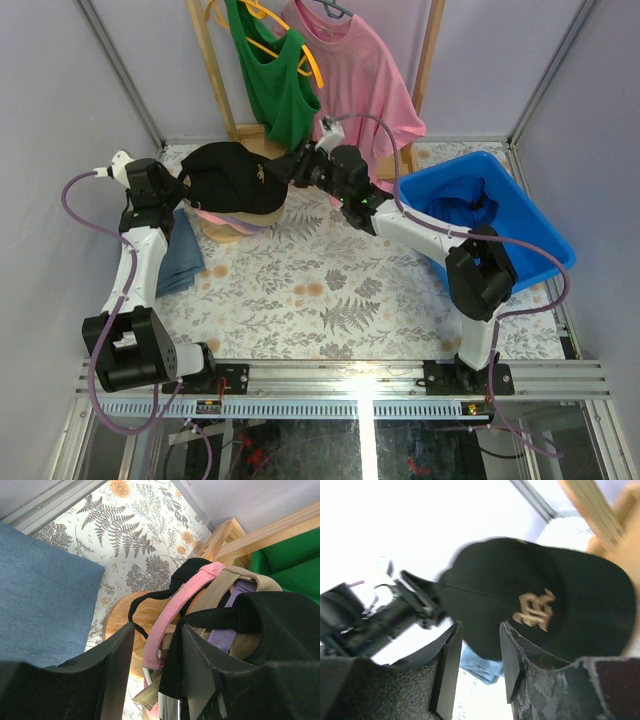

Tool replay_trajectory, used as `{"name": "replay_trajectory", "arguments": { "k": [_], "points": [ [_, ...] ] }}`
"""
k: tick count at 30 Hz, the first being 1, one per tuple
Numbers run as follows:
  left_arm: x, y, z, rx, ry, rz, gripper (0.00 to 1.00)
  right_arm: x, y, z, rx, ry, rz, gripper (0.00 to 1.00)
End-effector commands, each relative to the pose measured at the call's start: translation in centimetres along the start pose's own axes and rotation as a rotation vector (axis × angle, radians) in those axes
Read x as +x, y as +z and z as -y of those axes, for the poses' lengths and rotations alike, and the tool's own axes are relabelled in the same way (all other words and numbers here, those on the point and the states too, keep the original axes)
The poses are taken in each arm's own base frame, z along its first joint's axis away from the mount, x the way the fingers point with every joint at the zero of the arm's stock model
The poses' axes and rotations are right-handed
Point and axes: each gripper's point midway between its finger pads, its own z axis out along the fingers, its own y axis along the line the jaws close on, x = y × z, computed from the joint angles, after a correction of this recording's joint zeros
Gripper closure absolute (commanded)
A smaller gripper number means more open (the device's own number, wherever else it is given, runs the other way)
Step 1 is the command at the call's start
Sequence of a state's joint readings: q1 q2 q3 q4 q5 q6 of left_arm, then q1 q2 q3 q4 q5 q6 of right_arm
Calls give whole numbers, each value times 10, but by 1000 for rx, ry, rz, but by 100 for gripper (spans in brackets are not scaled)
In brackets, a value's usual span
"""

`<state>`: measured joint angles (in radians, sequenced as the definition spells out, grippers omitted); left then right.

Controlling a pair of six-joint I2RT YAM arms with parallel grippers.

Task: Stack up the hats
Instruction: Stack the hat on the hat.

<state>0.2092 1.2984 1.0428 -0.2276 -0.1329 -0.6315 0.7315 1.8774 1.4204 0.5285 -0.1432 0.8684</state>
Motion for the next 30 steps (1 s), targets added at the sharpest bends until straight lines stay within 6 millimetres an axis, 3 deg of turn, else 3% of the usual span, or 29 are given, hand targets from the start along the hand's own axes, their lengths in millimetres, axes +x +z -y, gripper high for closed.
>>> {"name": "replay_trajectory", "arguments": {
  "k": [1,3,8,12,21,30],
  "points": [
    [16,0,10,59,19,-58,59,0,20,-58,-125,-156,-22,56],
    [17,1,14,68,34,-59,59,-1,30,-77,-166,-197,-12,54],
    [17,5,19,75,60,-65,59,2,55,-102,-197,-299,2,52],
    [20,7,23,92,72,-70,59,8,77,-102,-176,-361,-1,51],
    [22,6,29,115,93,-66,60,18,110,-66,-52,-445,1,51],
    [24,7,19,72,100,-56,60,29,98,-6,150,-463,15,52]
  ]
}}
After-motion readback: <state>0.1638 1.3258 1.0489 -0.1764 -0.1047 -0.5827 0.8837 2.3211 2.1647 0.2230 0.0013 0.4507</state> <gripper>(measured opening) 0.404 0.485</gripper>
